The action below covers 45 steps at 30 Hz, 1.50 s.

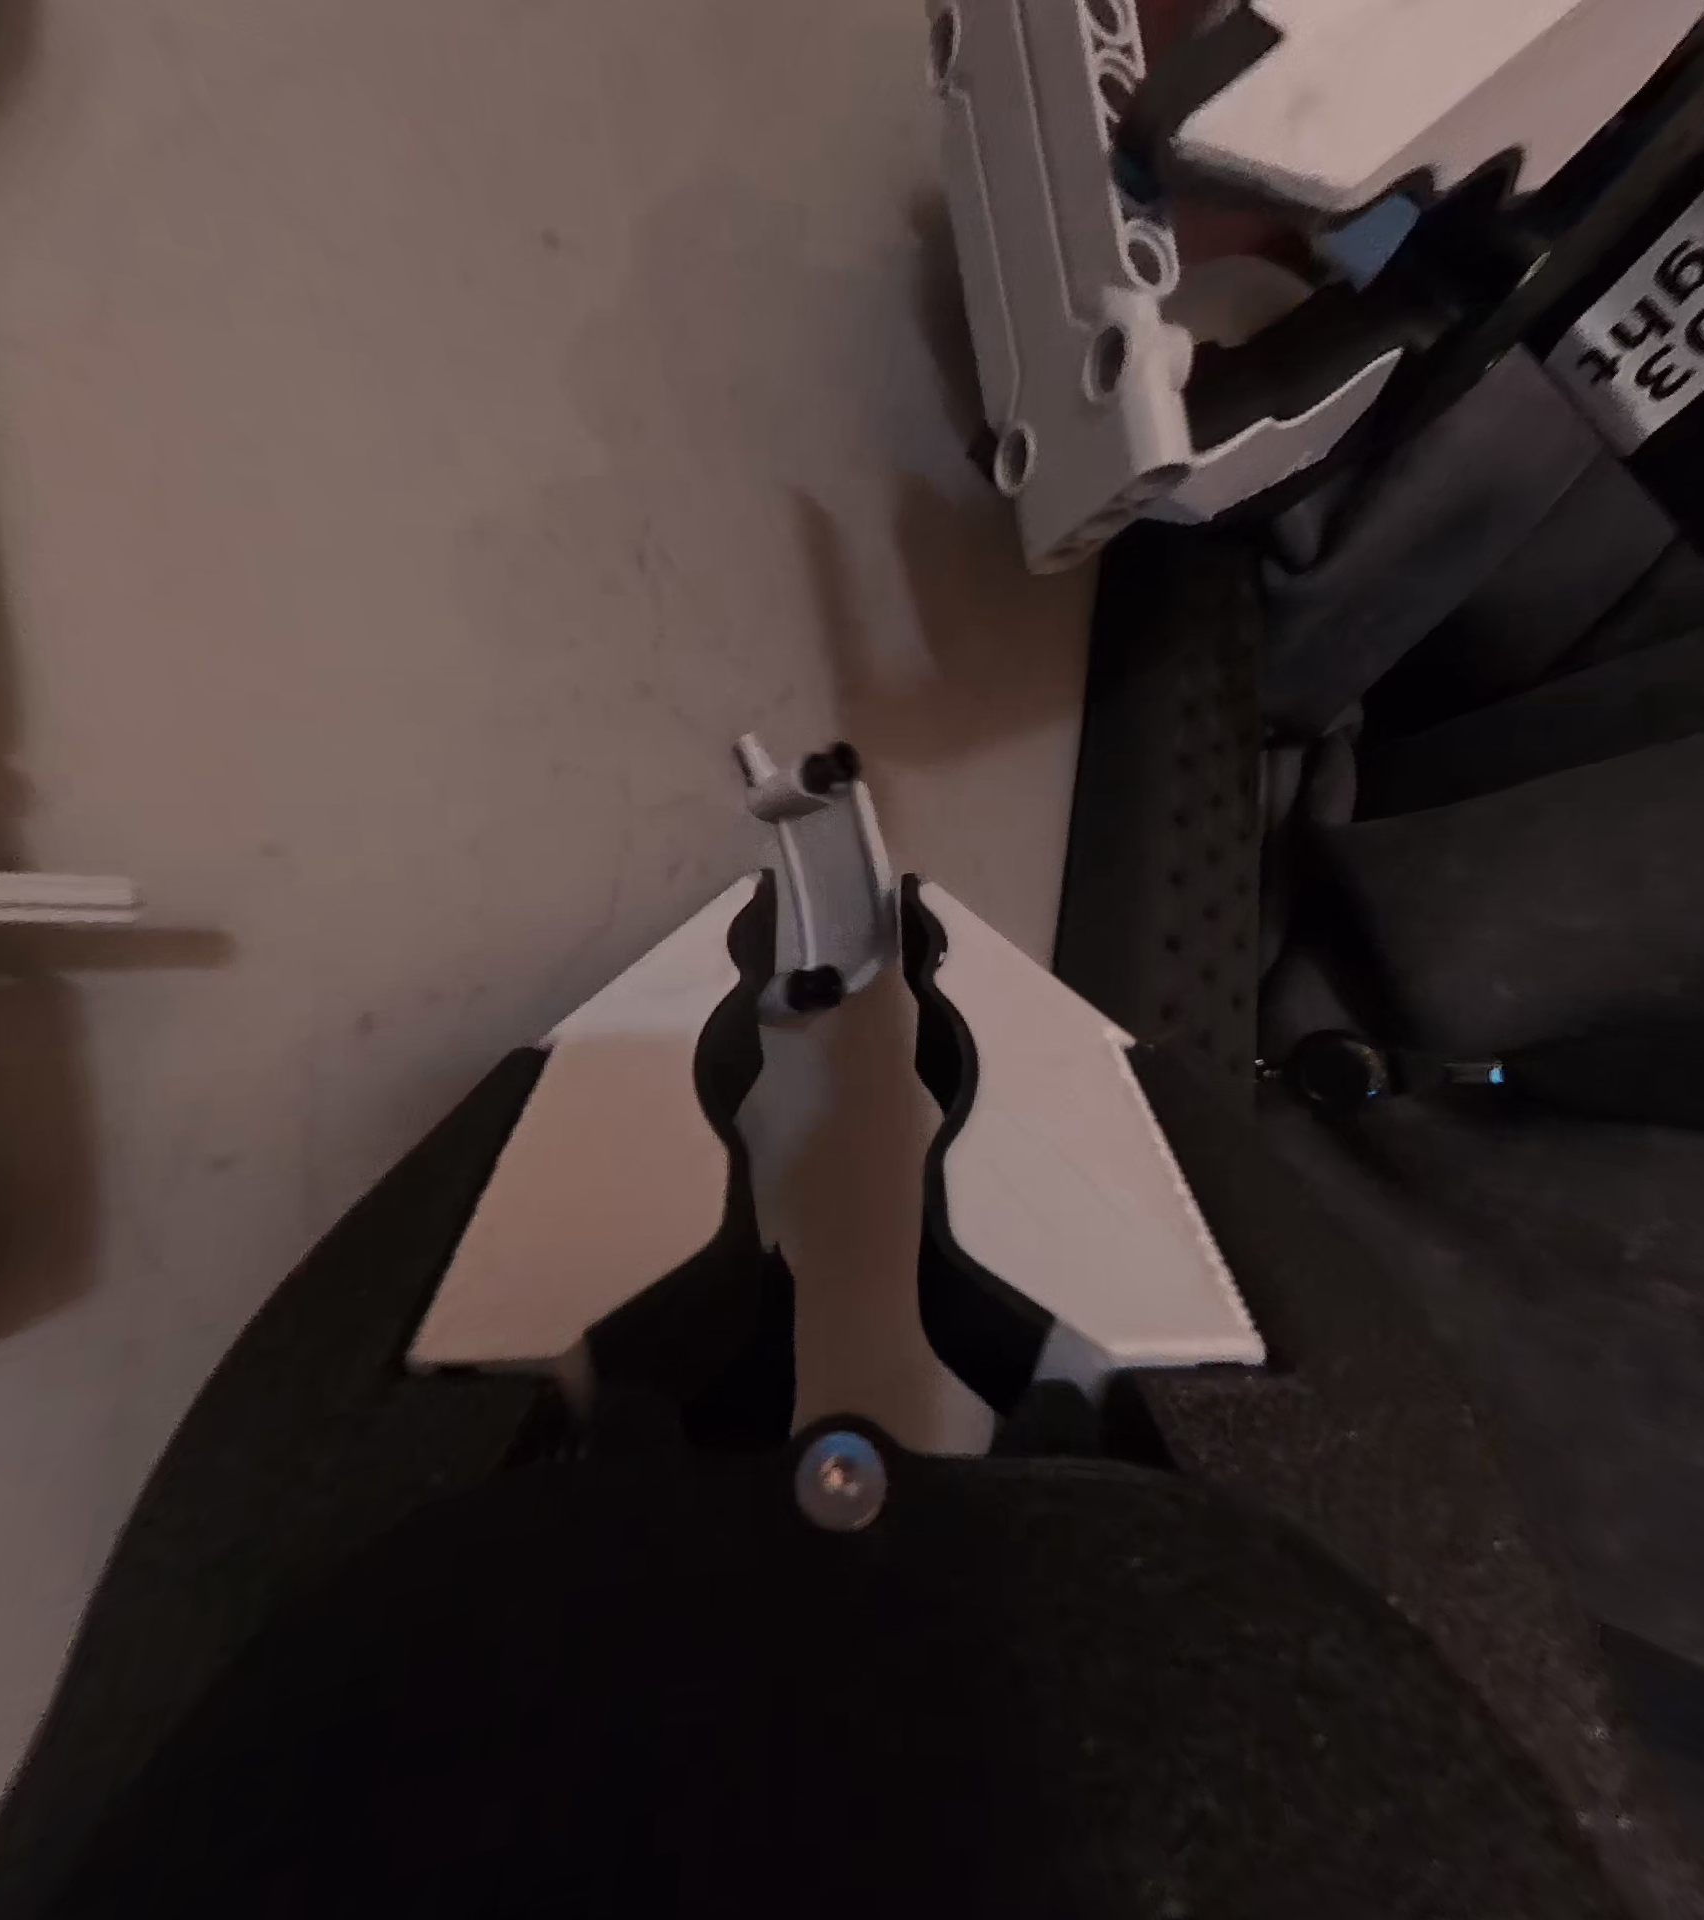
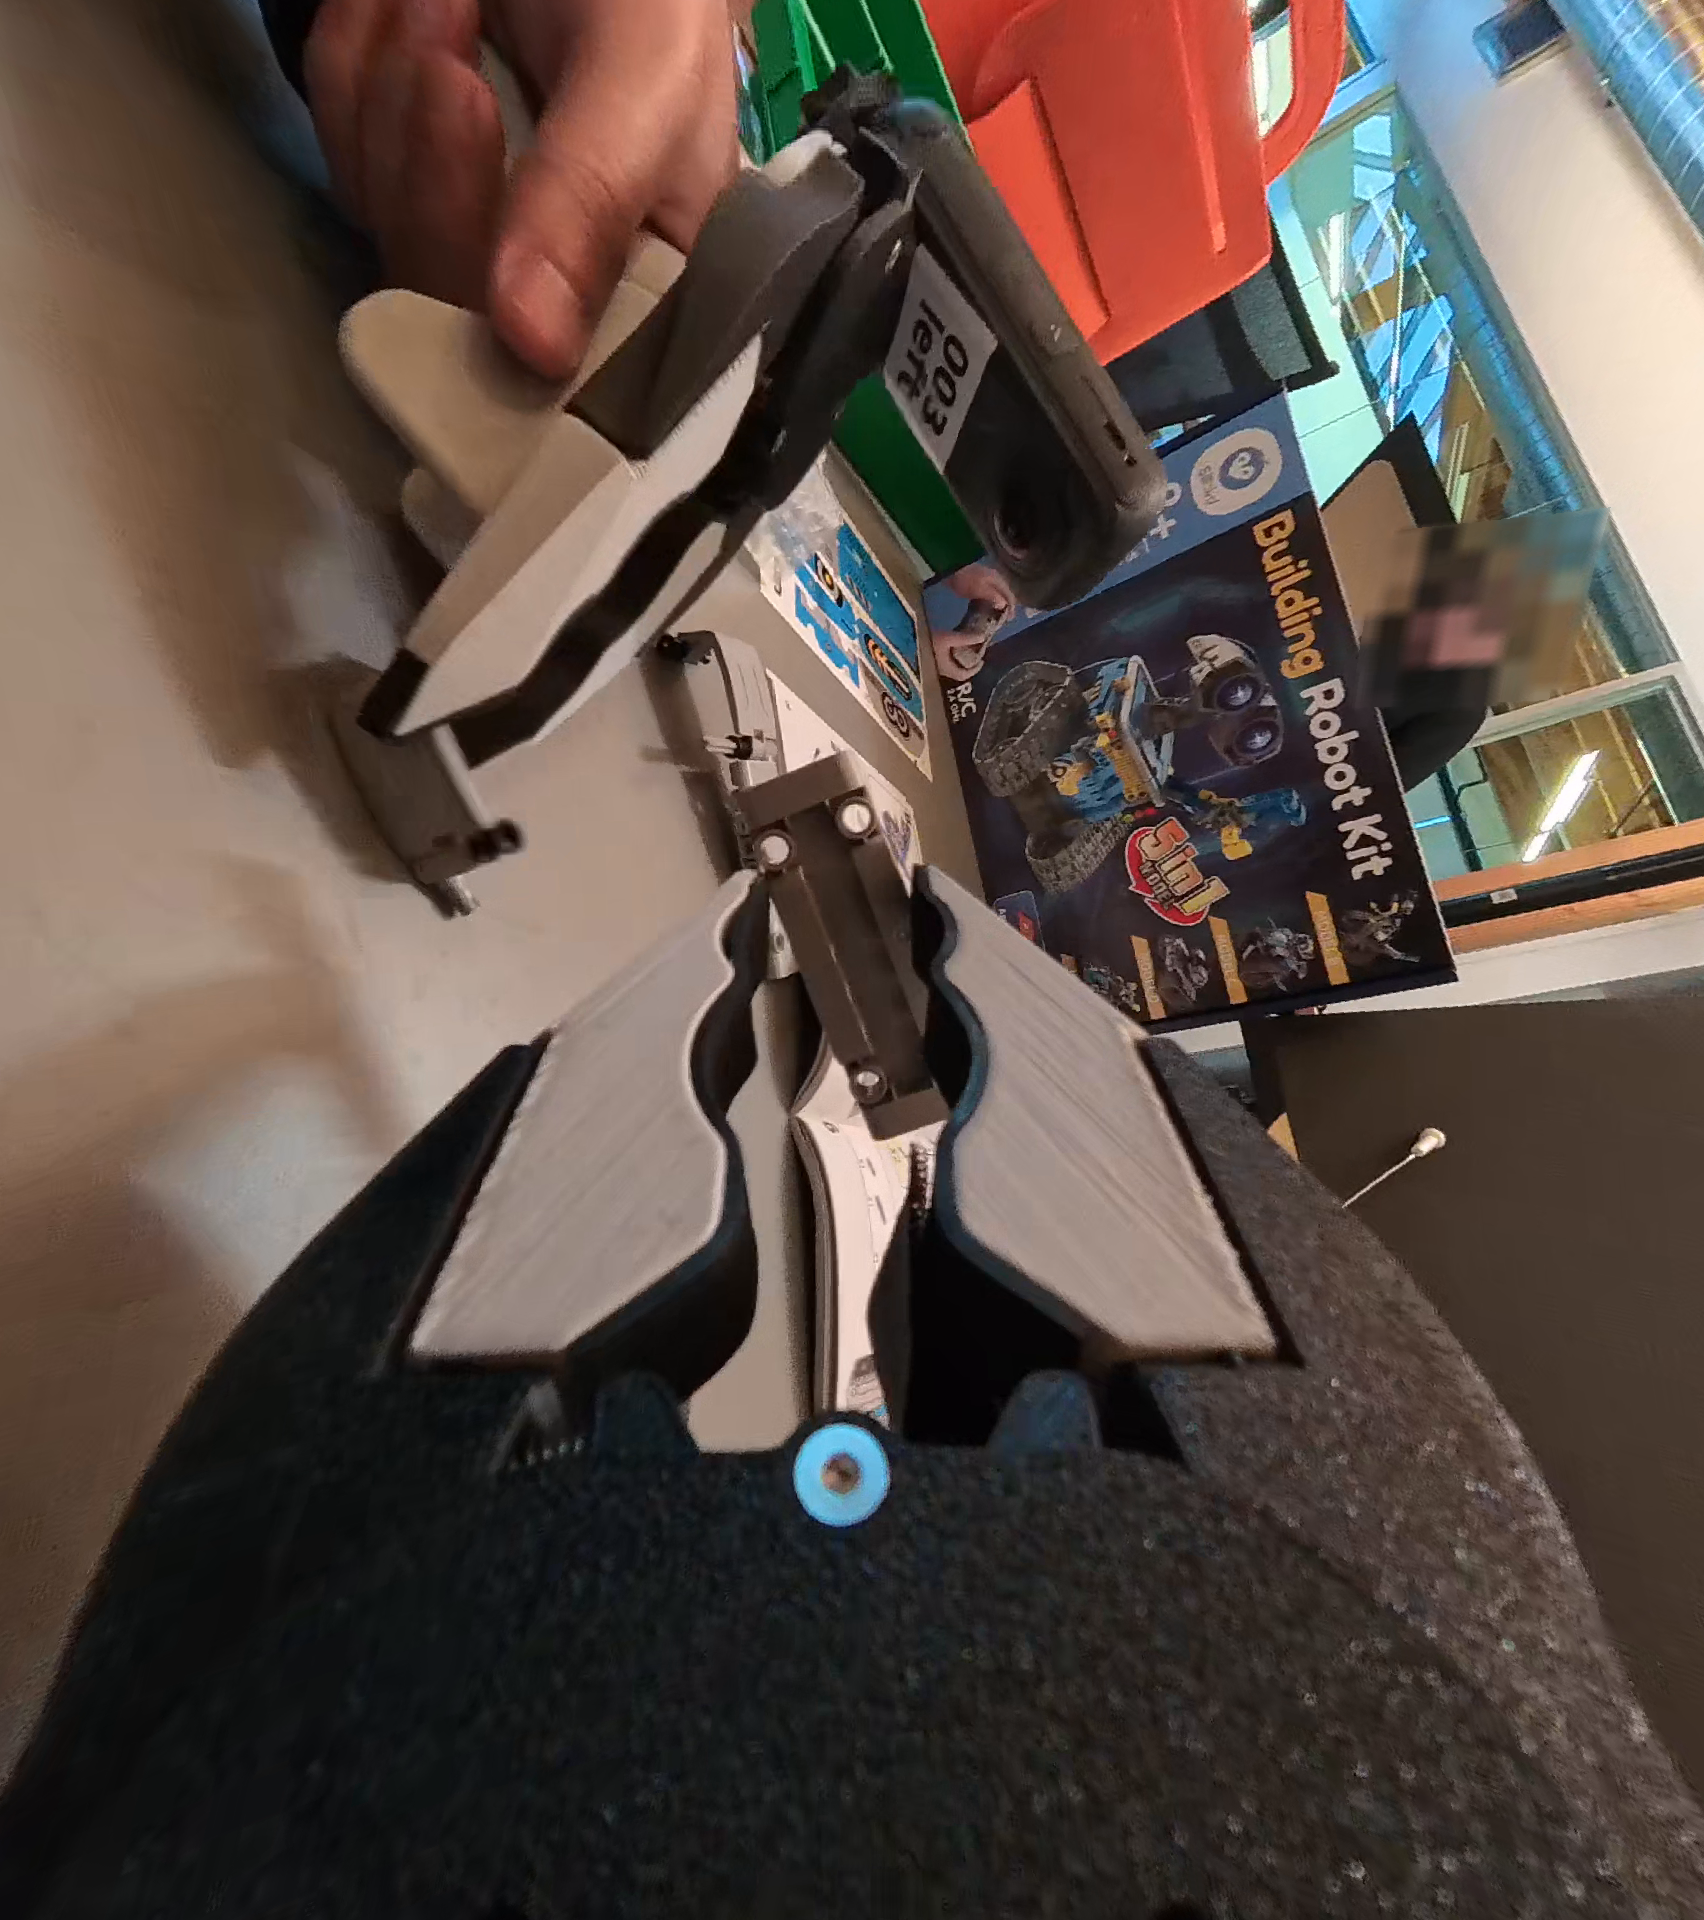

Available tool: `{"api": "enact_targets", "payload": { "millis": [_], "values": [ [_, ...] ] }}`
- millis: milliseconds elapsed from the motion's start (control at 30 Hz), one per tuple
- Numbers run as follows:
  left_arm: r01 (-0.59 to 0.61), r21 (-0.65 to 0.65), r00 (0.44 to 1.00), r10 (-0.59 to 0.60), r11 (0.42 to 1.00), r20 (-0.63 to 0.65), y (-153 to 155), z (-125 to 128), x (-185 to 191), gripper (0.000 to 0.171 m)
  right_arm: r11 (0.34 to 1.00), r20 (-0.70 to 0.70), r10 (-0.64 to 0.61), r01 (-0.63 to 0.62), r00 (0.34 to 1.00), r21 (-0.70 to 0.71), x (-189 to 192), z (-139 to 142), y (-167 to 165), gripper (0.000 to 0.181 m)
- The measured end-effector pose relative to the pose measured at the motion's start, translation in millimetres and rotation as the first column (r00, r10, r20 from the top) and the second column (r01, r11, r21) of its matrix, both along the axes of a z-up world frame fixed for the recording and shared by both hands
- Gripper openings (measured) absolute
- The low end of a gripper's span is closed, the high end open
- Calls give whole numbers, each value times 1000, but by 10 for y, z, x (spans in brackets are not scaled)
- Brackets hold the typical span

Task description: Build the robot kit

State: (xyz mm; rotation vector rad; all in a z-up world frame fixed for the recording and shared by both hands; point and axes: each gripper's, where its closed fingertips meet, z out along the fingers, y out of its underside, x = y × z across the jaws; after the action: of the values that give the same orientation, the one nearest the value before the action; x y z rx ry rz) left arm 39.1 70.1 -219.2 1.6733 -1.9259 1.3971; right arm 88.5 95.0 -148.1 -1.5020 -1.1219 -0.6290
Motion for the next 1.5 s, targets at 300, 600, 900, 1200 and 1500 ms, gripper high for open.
{"api": "enact_targets", "payload": {
  "millis": [300, 600, 900, 1200, 1500],
  "values": [
    [-171, 46, 864, 127, 984, 487, 147, 777, 327, 32, 994, 43, -68, 64, 997, 90, 55, 128, 33, 25],
    [-262, 132, 762, 121, 956, 636, 157, 803, 457, 7, 986, 28, -120, 116, 992, 119, -23, 182, 66, 27],
    [-610, 623, 481, -395, 490, 782, 341, 923, 491, 7, 850, -909, -283, -360, 306, -385, 154, 224, 6, 73],
    [-665, 573, 352, -476, 479, 806, 177, 1134, 395, 7, 767, -925, -363, -599, -111, -229, 249, 414, 29, 53],
    [-615, 408, 130, -424, 674, 896, -226, 1522, 140, 7, 343, -843, -430, -922, -324, 180, -456, 847, -425, 65]
  ]
}}
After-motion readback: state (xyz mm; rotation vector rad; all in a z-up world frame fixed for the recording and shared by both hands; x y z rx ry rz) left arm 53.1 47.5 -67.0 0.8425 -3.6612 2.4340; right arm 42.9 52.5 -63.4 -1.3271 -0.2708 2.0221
